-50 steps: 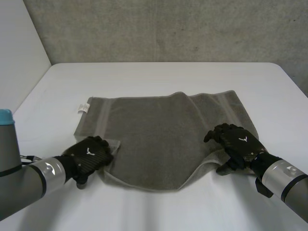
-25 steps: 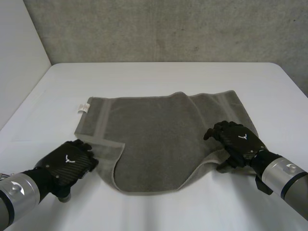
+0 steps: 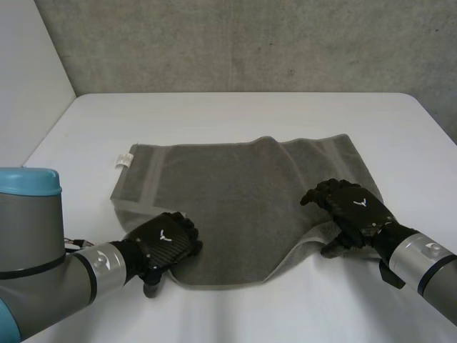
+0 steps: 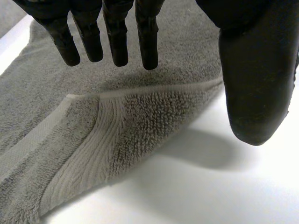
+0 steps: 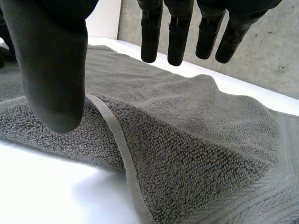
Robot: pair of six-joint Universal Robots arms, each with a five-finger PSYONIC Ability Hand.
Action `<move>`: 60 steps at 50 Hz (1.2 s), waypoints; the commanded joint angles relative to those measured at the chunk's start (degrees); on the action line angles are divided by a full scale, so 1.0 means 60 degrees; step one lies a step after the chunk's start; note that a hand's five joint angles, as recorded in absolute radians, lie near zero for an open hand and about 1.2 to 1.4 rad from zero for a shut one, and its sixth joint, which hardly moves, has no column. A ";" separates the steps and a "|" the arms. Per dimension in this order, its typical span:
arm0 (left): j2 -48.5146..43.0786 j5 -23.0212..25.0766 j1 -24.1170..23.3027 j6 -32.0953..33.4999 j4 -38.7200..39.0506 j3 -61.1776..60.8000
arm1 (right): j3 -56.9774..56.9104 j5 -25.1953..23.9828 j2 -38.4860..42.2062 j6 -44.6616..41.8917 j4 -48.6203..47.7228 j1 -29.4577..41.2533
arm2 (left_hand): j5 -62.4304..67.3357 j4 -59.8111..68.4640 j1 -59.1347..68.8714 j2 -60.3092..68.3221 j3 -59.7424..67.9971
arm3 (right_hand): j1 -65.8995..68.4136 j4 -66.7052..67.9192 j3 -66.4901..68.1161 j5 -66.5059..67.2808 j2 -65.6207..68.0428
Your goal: Fold the towel.
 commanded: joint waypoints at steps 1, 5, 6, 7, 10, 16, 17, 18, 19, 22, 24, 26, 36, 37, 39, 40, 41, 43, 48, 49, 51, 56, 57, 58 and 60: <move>0.0038 -0.0364 0.0160 0.0340 0.0014 -0.0008 | 0.0000 -0.0008 -0.0008 0.0009 0.0000 -0.0054 | 0.0115 -0.0500 -0.0536 -0.0168 -0.0420 | -0.0574 -0.0061 -0.0061 -0.0176 -0.0634; 0.0097 -0.0717 0.0263 0.0355 0.0029 -0.0037 | -0.0015 -0.0008 -0.0008 0.0009 0.0000 -0.0068 | 0.0143 -0.0500 -0.0508 -0.0140 -0.0420 | -0.0574 -0.0061 -0.0061 -0.0176 -0.0634; 0.0126 -0.0891 0.0335 0.0355 0.0043 -0.0066 | -0.0015 -0.0008 -0.0008 0.0009 0.0000 -0.0068 | 0.0143 -0.0500 -0.0508 -0.0140 -0.0420 | -0.0574 -0.0061 -0.0061 -0.0176 -0.0634; 0.0126 -0.0893 0.0336 0.0355 0.0043 -0.0066 | -0.0015 -0.0008 -0.0008 0.0009 0.0000 -0.0068 | 0.0143 -0.0500 -0.0508 -0.0140 -0.0420 | -0.0574 -0.0061 -0.0061 -0.0176 -0.0634; 0.0272 -0.1112 0.0613 0.0384 0.0029 -0.0226 | -0.0015 -0.0008 -0.0008 0.0009 0.0000 -0.0068 | 0.0171 -0.0500 -0.0480 -0.0112 -0.0420 | -0.0574 -0.0061 -0.0061 -0.0176 -0.0634; 0.0842 -0.1171 0.1316 0.1085 -0.0102 -0.0856 | -0.0030 -0.0008 -0.0023 0.0009 0.0000 -0.0039 | 0.0283 -0.0500 -0.0368 0.0001 -0.0420 | -0.0574 -0.0061 -0.0061 -0.0176 -0.0634; 0.1032 -0.1171 0.1477 0.1218 -0.0147 -0.0988 | -0.0030 -0.0008 -0.0023 0.0009 0.0000 -0.0024 | 0.0283 -0.0500 -0.0368 0.0001 -0.0420 | -0.0574 -0.0061 -0.0061 -0.0176 -0.0634; 0.1034 -0.1171 0.1479 0.1219 -0.0147 -0.0989 | -0.0030 -0.0008 -0.0023 0.0009 0.0000 -0.0024 | 0.0283 -0.0500 -0.0368 0.0001 -0.0420 | -0.0574 -0.0061 -0.0061 -0.0176 -0.0634; 0.1266 -0.1171 0.1653 0.1277 -0.0190 -0.1105 | -0.0030 -0.0008 -0.0023 0.0009 0.0000 -0.0010 | 0.0283 -0.0500 -0.0368 0.0001 -0.0420 | -0.0574 -0.0061 -0.0061 -0.0176 -0.0634; 0.1735 -0.1157 0.1931 0.1248 -0.0293 -0.1267 | -0.0030 -0.0008 -0.0023 0.0009 0.0000 0.0034 | 0.0311 -0.0500 -0.0340 0.0028 -0.0420 | -0.0574 -0.0061 -0.0061 -0.0176 -0.0634; 0.1984 -0.1157 0.2078 0.1219 -0.0351 -0.1355 | -0.0030 -0.0008 -0.0023 0.0009 0.0000 0.0049 | 0.0311 -0.0500 -0.0340 0.0029 -0.0420 | -0.0574 -0.0061 -0.0061 -0.0176 -0.0634; 0.2320 -0.1128 0.2282 0.1204 -0.0425 -0.1529 | -0.0030 -0.0008 -0.0023 0.0009 0.0000 0.0063 | 0.0311 -0.0500 -0.0340 0.0029 -0.0420 | -0.0574 -0.0061 -0.0061 -0.0176 -0.0634; 0.3246 -0.1010 0.2680 0.1160 -0.0630 -0.2526 | -0.0044 -0.0008 -0.0023 0.0009 0.0000 0.0064 | 0.0311 -0.0500 -0.0340 0.0029 -0.0420 | -0.0574 -0.0061 -0.0061 -0.0176 -0.0634; 0.3246 -0.1010 0.2680 0.1160 -0.0630 -0.2527 | -0.0059 -0.0008 -0.0023 0.0009 0.0000 0.0078 | 0.0311 -0.0500 -0.0340 0.0029 -0.0420 | -0.0574 -0.0061 -0.0061 -0.0176 -0.0634; 0.3203 -0.0996 0.2680 0.1146 -0.0426 -0.2732 | -0.0059 -0.0023 -0.0023 0.0009 0.0000 0.0078 | 0.0311 -0.0500 -0.0340 0.0029 -0.0420 | -0.0574 -0.0061 -0.0061 -0.0176 -0.0634; 0.3202 -0.0995 0.2680 0.1146 -0.0425 -0.2732 | -0.0059 -0.0008 -0.0023 0.0009 0.0014 0.0093 | 0.0311 -0.0500 -0.0340 0.0029 -0.0420 | -0.0574 -0.0061 -0.0061 -0.0176 -0.0634; 0.3115 -0.0952 0.2593 0.1044 -0.0179 -0.2747 | -0.0059 -0.0008 -0.0023 0.0009 0.0014 0.0093 | 0.0311 -0.0500 -0.0340 0.0029 -0.0420 | -0.0574 -0.0061 -0.0061 -0.0176 -0.0634; 0.3100 -0.0951 0.2519 0.0869 0.0085 -0.2747 | -0.0044 -0.0008 -0.0037 0.0009 0.0000 0.0093 | 0.0311 -0.0500 -0.0340 0.0029 -0.0420 | -0.0574 -0.0061 -0.0061 -0.0176 -0.0634; 0.3041 -0.0951 0.2431 -0.0038 0.1037 -0.2674 | -0.0015 -0.0008 -0.0037 0.0009 0.0014 0.0093 | 0.1371 -0.0500 0.0720 0.1089 -0.0420 | -0.0574 -0.0061 -0.0061 -0.0176 -0.0634; 0.3041 -0.0951 0.2431 -0.0041 0.1040 -0.2674 | -0.0015 -0.0008 -0.0037 0.0009 0.0014 0.0093 | 0.1377 -0.0500 0.0725 0.1094 -0.0420 | -0.0574 -0.0061 -0.0061 -0.0176 -0.0634; 0.2925 -0.0966 0.2416 -0.0464 0.1477 -0.2674 | -0.0015 -0.0037 -0.0037 -0.0006 0.0073 0.0078 | 0.3914 -0.0500 0.3263 0.3631 -0.0420 | -0.0574 -0.0061 -0.0061 -0.0176 -0.0634; 0.2792 -0.1025 0.2357 -0.0641 0.1699 -0.2645 | -0.0015 -0.0155 -0.0037 -0.0167 0.0219 0.0078 | 0.4657 -0.0500 0.4006 0.4374 -0.0420 | -0.0574 -0.0061 -0.0061 -0.0176 -0.0634; 0.2633 -0.1039 0.2256 -0.0685 0.1786 -0.2630 | -0.0015 -0.0184 -0.0037 -0.0240 0.0277 0.0078 | 0.4685 -0.0500 0.4033 0.4402 -0.0420 | -0.0574 -0.0061 -0.0061 -0.0176 -0.0634; 0.2631 -0.1039 0.2255 -0.0685 0.1787 -0.2630 | -0.0015 -0.0213 -0.0023 -0.0313 0.0336 0.0078 | 0.4685 -0.0500 0.4034 0.4402 -0.0420 | -0.0574 -0.0061 -0.0061 -0.0176 -0.0634; 0.2441 -0.1039 0.2211 -0.0685 0.1875 -0.2601 | -0.0015 -0.0199 -0.0023 -0.0357 0.0394 0.0064 | 0.4881 -0.0500 0.4230 0.4598 -0.0420 | -0.0574 -0.0061 -0.0061 -0.0176 -0.0634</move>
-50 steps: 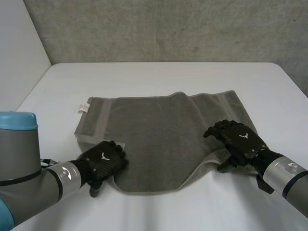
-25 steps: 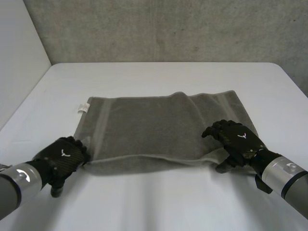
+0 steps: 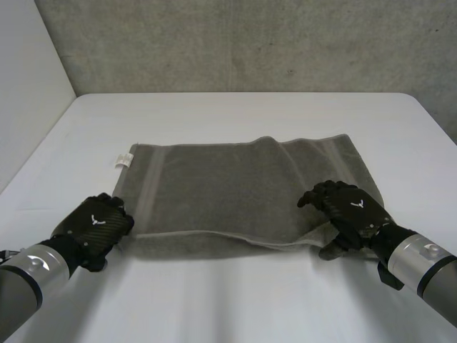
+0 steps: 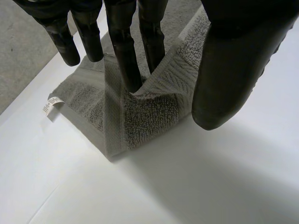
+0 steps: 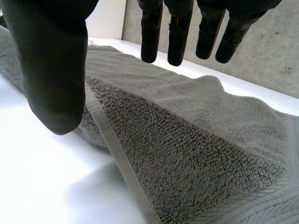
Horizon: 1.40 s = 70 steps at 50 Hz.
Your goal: Fold the towel.
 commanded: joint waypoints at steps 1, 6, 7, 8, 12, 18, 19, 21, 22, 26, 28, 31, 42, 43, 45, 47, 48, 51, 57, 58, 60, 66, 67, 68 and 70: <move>-0.0545 -0.0048 -0.0190 -0.0097 0.0359 0.0054 | 0.0029 -0.0077 0.0014 -0.0265 0.0286 -0.0003 | 0.0627 -0.0500 0.0744 0.0614 -0.0420 | -0.0573 -0.0061 -0.0061 -0.0178 -0.0634; -0.0957 -0.0092 -0.0615 -0.0214 0.0858 0.0084 | 0.0102 -0.0033 0.0029 -0.0105 0.0447 0.0012 | 0.0686 -0.0500 0.0803 0.0673 -0.0420 | -0.0573 -0.0061 -0.0061 -0.0178 -0.0634; -0.1102 -0.0106 -0.0688 -0.0316 0.1047 0.0084 | 0.0102 -0.0033 0.0029 -0.0104 0.0447 0.0012 | 0.0825 -0.0500 0.0942 0.0811 -0.0420 | -0.0573 -0.0061 -0.0061 -0.0178 -0.0634; -0.1103 -0.0107 -0.0688 -0.0317 0.1049 0.0084 | 0.0160 -0.0033 0.0029 -0.0089 0.0476 0.0012 | 0.0826 -0.0500 0.0943 0.0813 -0.0420 | -0.0546 -0.0061 -0.0061 -0.0150 -0.0607; -0.1468 -0.0471 -0.0747 -0.0624 0.1575 0.0171 | 0.0278 -0.0018 0.0073 -0.0089 0.0448 0.0128 | 0.1941 -0.0500 0.2058 0.1928 -0.0420 | -0.0545 -0.0061 -0.0061 -0.0150 -0.0606; -0.1748 -0.0722 -0.0762 -0.0727 0.1752 0.0289 | 0.0263 -0.0004 0.0220 -0.0089 0.0345 0.0495 | 0.4359 -0.0500 0.4476 0.4345 -0.0420 | -0.0489 -0.0061 -0.0061 -0.0094 -0.0550; -0.1835 -0.0722 -0.0776 -0.0727 0.1752 0.0332 | 0.0234 0.0040 0.0292 -0.0104 0.0258 0.0582 | 0.5580 -0.0500 0.5697 0.5567 -0.0420 | -0.0434 -0.0061 -0.0061 -0.0038 -0.0495; -0.1894 -0.0736 -0.0762 -0.0756 0.1752 0.0377 | 0.0162 0.0127 0.0423 -0.0089 0.0098 0.0627 | 0.5645 -0.0500 0.5762 0.5631 -0.0420 | -0.0378 -0.0061 -0.0061 0.0018 -0.0439; -0.1894 -0.0736 -0.0747 -0.0829 0.1752 0.0377 | 0.0161 0.0128 0.0425 -0.0089 0.0096 0.0627 | 0.5645 -0.0500 0.5762 0.5631 -0.0420 | -0.0377 -0.0061 -0.0061 0.0018 -0.0438; -0.1690 -0.0736 -0.0703 -0.1194 0.1723 0.0450 | -0.0335 0.0917 0.1198 -0.0089 -0.0547 0.0788 | 0.5645 -0.0500 0.5762 0.5631 -0.0420 | -0.0237 -0.0061 -0.0061 0.0158 -0.0298; -0.1528 -0.0736 -0.0703 -0.1342 0.1679 0.0465 | -0.0513 0.1154 0.1406 -0.0089 -0.0622 0.0847 | 0.5645 -0.0500 0.5762 0.5631 -0.0420 | -0.0237 -0.0061 -0.0061 0.0159 -0.0298; -0.1280 -0.0707 -0.0718 -0.1663 0.1650 0.0465 | -0.0703 0.1549 0.1670 -0.0104 -0.0754 0.0847 | 0.5645 -0.0500 0.5762 0.5631 -0.0420 | -0.0209 -0.0061 -0.0061 0.0187 -0.0270; -0.0664 -0.0649 -0.1010 -0.2543 0.1635 0.0421 | -0.0952 0.2032 0.1743 -0.0075 -0.1720 0.0671 | 0.5645 -0.0500 0.5762 0.5631 -0.0420 | -0.0041 -0.0061 -0.0061 0.0355 -0.0102; -0.0649 -0.0649 -0.1069 -0.2587 0.1635 0.0421 | -0.0996 0.2091 0.1743 -0.0075 -0.1677 0.0656 | 0.5645 -0.0500 0.5762 0.5631 -0.0420 | -0.0041 -0.0061 -0.0061 0.0355 -0.0102; -0.0649 -0.0649 -0.1098 -0.2617 0.1649 0.0421 | -0.1025 0.2135 0.1714 -0.0075 -0.1677 0.0642 | 0.5645 -0.0500 0.5762 0.5631 -0.0420 | -0.0041 -0.0061 -0.0061 0.0355 -0.0102; -0.0649 -0.0649 -0.1128 -0.2646 0.1649 0.0421 | -0.0996 0.2179 0.1640 -0.0089 -0.1662 0.0627 | 0.5645 -0.0500 0.5762 0.5631 -0.0420 | -0.0041 -0.0061 -0.0061 0.0355 -0.0102; -0.0649 -0.0649 -0.1171 -0.2646 0.1649 0.0421 | -0.0967 0.2179 0.1568 -0.0089 -0.1647 0.0583 | 0.5645 -0.0500 0.5762 0.5631 -0.0420 | -0.0069 -0.0061 -0.0061 0.0327 -0.0130; -0.0664 -0.0649 -0.1303 -0.2646 0.1664 0.0450 | -0.0865 0.2092 0.1232 -0.0060 -0.1560 0.0350 | 0.5645 -0.0500 0.5762 0.5631 -0.0420 | -0.0124 -0.0061 -0.0061 0.0271 -0.0185; -0.0679 -0.0649 -0.1362 -0.2646 0.1664 0.0479 | -0.0777 0.1989 0.0820 -0.0060 -0.1384 0.0246 | 0.5645 -0.0500 0.5762 0.5631 -0.0420 | -0.0153 -0.0061 -0.0061 0.0243 -0.0214; -0.0693 -0.0649 -0.1362 -0.2661 0.1679 0.0494 | -0.0777 0.1989 0.0791 -0.0074 -0.1369 0.0246 | 0.5645 -0.0500 0.5762 0.5631 -0.0420 | -0.0097 -0.0061 -0.0061 0.0298 -0.0158; -0.0693 -0.0649 -0.1348 -0.2646 0.1693 0.0509 | -0.0791 0.2018 0.0791 -0.0089 -0.1354 0.0261 | 0.5645 -0.0500 0.5762 0.5631 -0.0420 | 0.0015 -0.0061 -0.0061 0.0411 -0.0046; -0.0723 -0.0649 -0.1319 -0.2646 0.1693 0.0582 | -0.0703 0.1725 0.0937 -0.0133 -0.0973 0.0305 | 0.5645 -0.0500 0.5762 0.5631 -0.0420 | 0.4305 -0.0061 -0.0061 0.4700 0.4243; -0.0723 -0.0649 -0.1318 -0.2646 0.1693 0.0582 | -0.0674 0.1522 0.0937 -0.0162 -0.0843 0.0290 | 0.5645 -0.0500 0.5762 0.5631 -0.0420 | 0.5554 -0.0061 -0.0061 0.5949 0.5493; -0.0723 -0.0649 -0.1318 -0.2646 0.1693 0.0582 | -0.0674 0.1520 0.0937 -0.0162 -0.0842 0.0290 | 0.5645 -0.0500 0.5762 0.5631 -0.0420 | 0.5566 -0.0061 -0.0061 0.5962 0.5505; -0.0737 -0.0649 -0.1260 -0.2661 0.1693 0.0582 | -0.0659 0.1054 0.0981 -0.0162 -0.0594 0.0232 | 0.5645 -0.0500 0.5762 0.5631 -0.0420 | 0.8272 -0.0061 -0.0061 0.8667 0.8211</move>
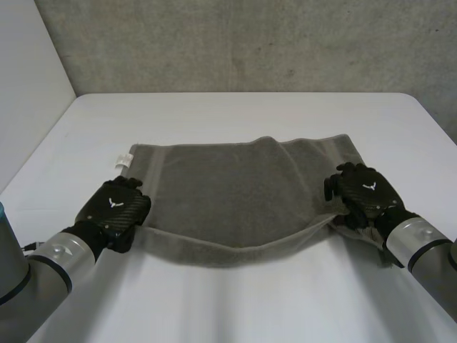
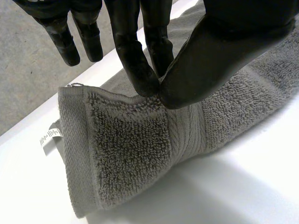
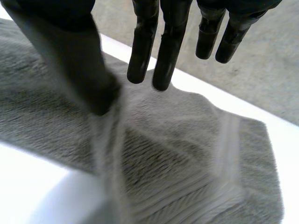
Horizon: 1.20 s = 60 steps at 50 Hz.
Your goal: Fold the towel.
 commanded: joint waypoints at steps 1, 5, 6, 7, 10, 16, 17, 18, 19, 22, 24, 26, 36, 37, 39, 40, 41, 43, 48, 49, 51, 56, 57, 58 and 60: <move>-0.0022 0.0000 0.0080 -0.0014 0.0001 0.0025 | 0.0069 -0.0774 0.0108 -0.0046 0.0507 -0.0046 | 0.0794 -0.0500 0.1352 0.0568 -0.0420 | 0.3755 -0.0061 -0.0061 0.3750 0.3683; -0.0007 -0.0014 0.0153 -0.0029 0.0001 0.0010 | 0.0011 -0.1431 0.0342 -0.0089 0.1120 -0.0119 | 0.0794 -0.0500 0.1352 0.0568 -0.0420 | 0.4306 -0.0061 -0.0061 0.4301 0.4233; -0.0007 -0.0014 0.0153 -0.0029 0.0001 0.0010 | 0.0010 -0.1433 0.0343 -0.0090 0.1122 -0.0119 | 0.0794 -0.0500 0.1352 0.0568 -0.0420 | 0.4306 -0.0061 -0.0061 0.4301 0.4233; 0.0022 -0.0014 0.0153 -0.0029 -0.0013 -0.0004 | -0.0033 -0.1651 0.0357 -0.0148 0.1398 -0.0235 | 0.0794 -0.0500 0.1352 0.0568 -0.0420 | 0.4306 -0.0061 -0.0061 0.4301 0.4233; 0.0095 -0.0029 0.0212 -0.0058 -0.0058 -0.0019 | -0.0209 -0.2093 0.0299 -0.0280 0.2001 -0.0661 | 0.0794 -0.0500 0.1352 0.0568 -0.0420 | 0.4306 -0.0061 -0.0061 0.4301 0.4233; 0.0635 -0.0059 0.0358 -0.0628 -0.0378 -0.0034 | -0.1044 -0.2796 -0.0434 -0.1598 0.4286 -0.1306 | 0.0794 -0.0500 0.1352 0.0568 -0.0420 | 0.4306 -0.0061 -0.0061 0.4301 0.4233; 0.0811 -0.0044 0.0358 -0.0775 -0.0539 -0.0005 | -0.1291 -0.2839 -0.0564 -0.2091 0.4823 -0.1465 | 0.0794 -0.0500 0.1352 0.0568 -0.0420 | 0.4306 -0.0061 -0.0061 0.4301 0.4233; 0.0813 -0.0044 0.0358 -0.0776 -0.0541 -0.0004 | -0.1496 -0.2912 -0.0652 -0.2662 0.5307 -0.1655 | 0.0794 -0.0500 0.1352 0.0568 -0.0420 | 0.4306 -0.0061 -0.0061 0.4301 0.4233; 0.0958 -0.0044 0.0373 -0.0892 -0.0686 0.0039 | -0.1498 -0.2913 -0.0653 -0.2668 0.5312 -0.1657 | 0.0794 -0.0500 0.1352 0.0568 -0.0420 | 0.4306 -0.0061 -0.0061 0.4301 0.4233; 0.1047 -0.0029 0.0344 -0.0995 -0.0863 0.0287 | -0.1908 -0.2781 -0.0668 -0.3737 0.6000 -0.1745 | 0.0794 -0.0500 0.1352 0.0568 -0.0420 | 0.4306 -0.0061 -0.0061 0.4301 0.4233; 0.1048 -0.0029 0.0344 -0.1010 -0.0907 0.0434 | -0.2404 -0.2679 -0.0406 -0.4699 0.6408 -0.1643 | 0.0794 -0.0500 0.1352 0.0568 -0.0420 | 0.4306 -0.0061 -0.0061 0.4301 0.4233; 0.0960 -0.0058 0.0329 -0.1010 -0.0922 0.0625 | -0.2740 -0.2563 -0.0085 -0.5037 0.6642 -0.1527 | 0.0794 -0.0500 0.1352 0.0568 -0.0420 | 0.4306 -0.0061 -0.0061 0.4301 0.4233; 0.0125 -0.0132 0.0241 -0.0996 -0.1493 0.2105 | -0.5232 -0.0469 0.0811 -0.5888 0.7566 -0.0237 | 0.0794 -0.0500 0.1352 0.0568 -0.0420 | 0.4306 -0.0061 -0.0061 0.4301 0.4233; 0.0125 -0.0132 0.0241 -0.0981 -0.1783 0.2177 | -0.5321 -0.0322 0.0797 -0.6079 0.7611 -0.0236 | 0.0794 -0.0500 0.1352 0.0568 -0.0420 | 0.4306 -0.0061 -0.0061 0.4301 0.4233; 0.0154 -0.0102 0.0241 -0.0981 -0.2006 0.2178 | -0.5322 -0.0291 0.0710 -0.6284 0.7611 -0.0222 | 0.0794 -0.0500 0.1352 0.0568 -0.0420 | 0.4306 -0.0061 -0.0061 0.4301 0.4233; 0.0198 -0.0044 0.0256 -0.0981 -0.2122 0.2120 | -0.5307 -0.0218 0.0593 -0.6416 0.7640 -0.0222 | 0.0794 -0.0500 0.1352 0.0568 -0.0420 | 0.4306 -0.0061 -0.0061 0.4301 0.4233; 0.0227 -0.0044 0.0241 -0.0981 -0.2166 0.2091 | -0.5307 -0.0218 0.0592 -0.6418 0.7641 -0.0222 | 0.0794 -0.0500 0.1352 0.0568 -0.0420 | 0.4306 -0.0061 -0.0061 0.4301 0.4233; 0.0242 -0.0073 0.0212 -0.0981 -0.2196 0.2032 | -0.5248 -0.0218 0.0372 -0.6432 0.7655 -0.0251 | 0.0794 -0.0500 0.1352 0.0568 -0.0420 | 0.4306 -0.0061 -0.0061 0.4301 0.4233; 0.0606 -0.0044 0.0270 -0.0981 -0.2240 0.1798 | -0.4941 -0.0305 -0.0534 -0.6476 0.7845 -0.0310 | 0.0794 -0.0500 0.1352 0.0568 -0.0420 | 0.4306 -0.0061 -0.0061 0.4301 0.4233; 0.0782 -0.0044 0.0270 -0.0981 -0.2240 0.1768 | -0.4941 -0.0306 -0.0536 -0.6476 0.7846 -0.0310 | 0.0794 -0.0500 0.1352 0.0568 -0.0420 | 0.4306 -0.0061 -0.0061 0.4301 0.4233; 0.0929 -0.0044 0.0256 -0.0996 -0.2255 0.1739 | -0.4882 -0.0364 -0.1017 -0.6476 0.7890 -0.0324 | 0.0794 -0.0500 0.1352 0.0568 -0.0420 | 0.4306 -0.0061 -0.0061 0.4301 0.4233; 0.1634 -0.0058 0.0241 -0.1010 -0.2328 0.1651 | -0.4649 -0.0568 -0.1750 -0.6461 0.7977 -0.0441 | 0.0794 -0.0500 0.1352 0.0568 -0.0420 | 0.4306 -0.0061 -0.0061 0.4301 0.4233; 0.1895 -0.0058 0.0241 -0.1025 -0.2386 0.1651 | -0.4648 -0.0569 -0.1752 -0.6462 0.7978 -0.0442 | 0.0794 -0.0500 0.1352 0.0568 -0.0420 | 0.4306 -0.0061 -0.0061 0.4301 0.4233; 0.2100 -0.0058 0.0256 -0.1025 -0.2459 0.1636 | -0.4532 -0.0656 -0.1970 -0.6447 0.8021 -0.0558 | 0.0794 -0.0500 0.1352 0.0568 -0.0420 | 0.4306 -0.0061 -0.0061 0.4301 0.4233; 0.2392 -0.0058 0.0256 -0.1025 -0.2576 0.1636 | -0.4399 -0.0774 -0.2235 -0.6447 0.8065 -0.0676 | 0.0794 -0.0500 0.1352 0.0568 -0.0420 | 0.4306 -0.0061 -0.0061 0.4301 0.4233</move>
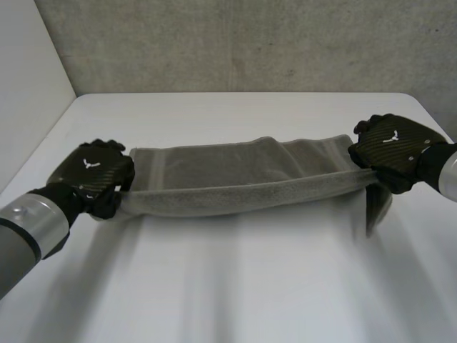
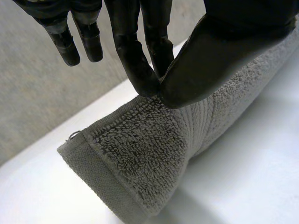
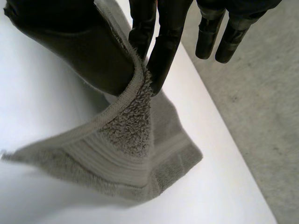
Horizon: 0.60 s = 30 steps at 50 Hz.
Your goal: Fold the towel.
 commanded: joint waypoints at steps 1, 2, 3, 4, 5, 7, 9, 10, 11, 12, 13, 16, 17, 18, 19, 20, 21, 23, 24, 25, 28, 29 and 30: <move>0.1050 -0.0006 0.0004 -0.0018 -0.0262 -0.0046 | 0.0477 -0.0451 -0.1104 0.0006 0.0222 -0.0406 | 0.0794 -0.0500 0.1351 0.0568 -0.0420 | 0.0861 -0.0061 -0.0061 0.0727 0.1071; 0.1325 0.0009 0.0062 -0.0018 -0.0378 -0.0046 | 0.0565 -0.0627 -0.1309 0.0006 0.0353 -0.0494 | 0.0794 -0.0500 0.1351 0.0568 -0.0420 | 0.0861 -0.0061 -0.0061 0.0727 0.1071; 0.1604 0.0023 0.0092 -0.0018 -0.0481 -0.0031 | 0.0566 -0.0628 -0.1311 0.0006 0.0355 -0.0495 | 0.0794 -0.0500 0.1351 0.0568 -0.0420 | 0.0861 -0.0061 -0.0061 0.0727 0.1071; 0.1606 0.0024 0.0092 -0.0018 -0.0482 -0.0031 | 0.0609 -0.0831 -0.1514 -0.0008 0.0500 -0.0567 | 0.0794 -0.0500 0.1351 0.0568 -0.0420 | 0.0861 -0.0061 -0.0061 0.0727 0.1071; 0.1853 0.0024 0.0106 -0.0004 -0.0554 -0.0031 | 0.0610 -0.0833 -0.1516 -0.0008 0.0501 -0.0568 | 0.0794 -0.0500 0.1351 0.0568 -0.0420 | 0.0861 -0.0061 -0.0061 0.0727 0.1071; 0.2046 0.0038 0.0121 0.0011 -0.0614 -0.0031 | 0.0639 -0.1227 -0.1764 -0.0023 0.0793 -0.0728 | 0.0794 -0.0500 0.1351 0.0568 -0.0420 | 0.0861 -0.0061 -0.0061 0.0727 0.1071; 0.2192 0.0038 0.0136 0.0026 -0.0643 -0.0031 | 0.0653 -0.1374 -0.1794 -0.0037 0.0925 -0.0816 | 0.0794 -0.0500 0.1351 0.0568 -0.0420 | 0.0861 -0.0061 -0.0061 0.0727 0.1071; 0.2294 0.0038 0.0150 0.0040 -0.0672 -0.0031 | 0.0668 -0.1491 -0.1794 -0.0038 0.1028 -0.0875 | 0.0794 -0.0500 0.1351 0.0568 -0.0420 | 0.0861 -0.0061 -0.0061 0.0727 0.1071; 0.2309 0.0053 0.0165 0.0040 -0.0672 -0.0031 | 0.0668 -0.1493 -0.1794 -0.0038 0.1029 -0.0876 | 0.0794 -0.0500 0.1351 0.0568 -0.0420 | 0.0861 -0.0061 -0.0061 0.0727 0.1071; 0.2309 0.0053 0.0165 0.0040 -0.0672 -0.0031 | 0.0668 -0.1609 -0.1794 -0.0052 0.1101 -0.0890 | 0.0794 -0.0500 0.1351 0.0568 -0.0420 | 0.0861 -0.0061 -0.0061 0.0727 0.1071; 0.2295 0.0053 0.0165 0.0040 -0.0672 -0.0031 | 0.0654 -0.1697 -0.1707 -0.0067 0.1131 -0.0905 | 0.0794 -0.0500 0.1351 0.0568 -0.0420 | 0.0861 -0.0061 -0.0061 0.0727 0.1071; 0.2149 0.0067 0.0209 0.0055 -0.0672 -0.0046 | 0.0654 -0.1742 -0.1545 -0.0155 0.1131 -0.0905 | 0.0794 -0.0500 0.1351 0.0568 -0.0420 | 0.0861 -0.0061 -0.0061 0.0727 0.1071; 0.2148 0.0068 0.0209 0.0055 -0.0672 -0.0046 | 0.0639 -0.1756 -0.1270 -0.0329 0.1102 -0.0905 | 0.0794 -0.0500 0.1351 0.0568 -0.0420 | 0.0861 -0.0061 -0.0061 0.0727 0.1071; 0.2003 0.0068 0.0209 0.0055 -0.0643 -0.0046 | 0.0581 -0.1756 -0.0875 -0.0548 0.1131 -0.0862 | 0.0794 -0.0500 0.1351 0.0568 -0.0420 | 0.0861 -0.0061 -0.0061 0.0727 0.1071; 0.1683 0.0082 0.0194 0.0055 -0.0585 -0.0046 | 0.0580 -0.1756 -0.0872 -0.0550 0.1131 -0.0861 | 0.0794 -0.0500 0.1351 0.0568 -0.0420 | 0.0861 -0.0061 -0.0061 0.0727 0.1071; 0.1680 0.0082 0.0194 0.0055 -0.0584 -0.0046 | 0.0493 -0.1698 -0.0436 -0.0797 0.1160 -0.0847 | 0.0794 -0.0500 0.1351 0.0568 -0.0420 | 0.0861 -0.0061 -0.0061 0.0727 0.1071; 0.1245 0.0082 0.0165 0.0098 -0.0526 -0.0017 | 0.0333 -0.1654 0.0003 -0.1089 0.1160 -0.0817 | 0.0794 -0.0500 0.1351 0.0568 -0.0420 | 0.0861 -0.0061 -0.0061 0.0727 0.1071; 0.0771 0.0068 0.0150 0.0128 -0.0526 0.0101 | 0.0056 -0.1596 0.0486 -0.1353 0.1146 -0.0759 | 0.0794 -0.0500 0.1351 0.0568 -0.0420 | 0.0861 -0.0061 -0.0061 0.0727 0.1071; 0.0278 0.0068 0.0150 0.0157 -0.0540 0.0246 | -0.0266 -0.1581 0.0984 -0.1486 0.1175 -0.0701 | 0.0794 -0.0500 0.1351 0.0568 -0.0420 | 0.0861 -0.0061 -0.0061 0.0727 0.1071; -0.0205 0.0053 0.0121 0.0157 -0.0540 0.0494 | -0.0269 -0.1580 0.0989 -0.1488 0.1175 -0.0700 | 0.0794 -0.0500 0.1351 0.0568 -0.0420 | 0.0861 -0.0061 -0.0061 0.0727 0.1071; -0.1158 0.0009 0.0004 0.0157 -0.0526 0.1065 | -0.1090 -0.1493 0.2073 -0.1546 0.1278 -0.0510 | 0.0794 -0.0500 0.1351 0.0568 -0.0420 | 0.0861 -0.0061 -0.0061 0.0727 0.1071; -0.1162 0.0009 0.0004 0.0157 -0.0526 0.1068 | -0.1481 -0.1464 0.2493 -0.1517 0.1307 -0.0393 | 0.0794 -0.0500 0.1351 0.0568 -0.0420 | 0.0861 -0.0061 -0.0061 0.0727 0.1071; -0.1626 0.0009 -0.0011 0.0186 -0.0439 0.1358 | -0.1862 -0.1420 0.2875 -0.1474 0.1307 -0.0276 | 0.0794 -0.0500 0.1351 0.0568 -0.0420 | 0.0861 -0.0061 -0.0061 0.0727 0.1071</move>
